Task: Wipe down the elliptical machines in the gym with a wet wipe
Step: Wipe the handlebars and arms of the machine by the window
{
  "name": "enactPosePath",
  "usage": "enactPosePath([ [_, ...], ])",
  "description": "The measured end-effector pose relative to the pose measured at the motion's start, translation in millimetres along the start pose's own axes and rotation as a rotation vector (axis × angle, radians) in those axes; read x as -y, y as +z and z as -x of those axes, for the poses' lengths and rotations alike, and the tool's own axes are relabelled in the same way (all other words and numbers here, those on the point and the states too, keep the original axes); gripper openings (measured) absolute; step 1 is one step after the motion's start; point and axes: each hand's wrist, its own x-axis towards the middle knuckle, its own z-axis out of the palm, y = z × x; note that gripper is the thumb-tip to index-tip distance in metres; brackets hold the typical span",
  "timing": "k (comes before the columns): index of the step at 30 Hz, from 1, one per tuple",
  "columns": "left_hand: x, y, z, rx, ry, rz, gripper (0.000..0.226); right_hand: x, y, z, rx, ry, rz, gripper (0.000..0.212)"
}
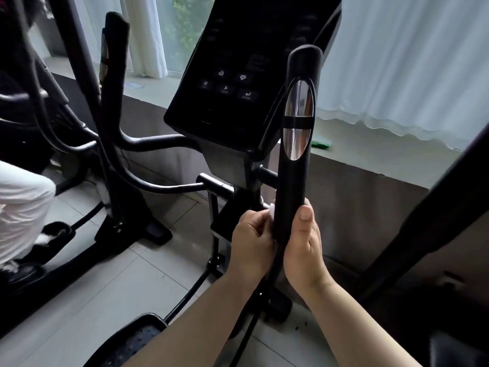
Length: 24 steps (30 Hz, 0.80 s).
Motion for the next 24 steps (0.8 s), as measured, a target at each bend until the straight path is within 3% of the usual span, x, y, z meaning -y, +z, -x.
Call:
enactPosePath([
  [4, 5.8, -0.7, 0.4, 0.012, 0.032, -0.013, 0.018, 0.3, -1.4, 3.4, 0.006, 0.039, -0.047, 0.068],
  [10, 8.2, 2.1, -20.3, 0.038, 0.031, -0.011, 0.013, 16.3, -4.2, 4.0, 0.046, 0.193, -0.235, 0.081],
  [13, 6.2, 3.8, -35.0, 0.07, -0.021, 0.025, 0.011, 22.3, -14.4, -8.6, 0.093, 0.292, -0.401, 0.069],
  [18, 10.3, -7.4, -24.7, 0.132, -0.01, 0.118, 0.01, 24.8, -12.2, -22.9, 0.095, 0.409, -0.391, 0.038],
  [22, 10.3, -7.7, -36.3, 0.173, 0.011, 0.108, 0.007, 36.9, -4.9, -20.5, 0.11, 0.364, -0.415, 0.065],
  [24, 9.6, -1.8, -49.8, 0.179, 0.025, 0.051, 0.009, 40.1, -5.4, -17.6, 0.069, 0.357, -0.407, 0.065],
])
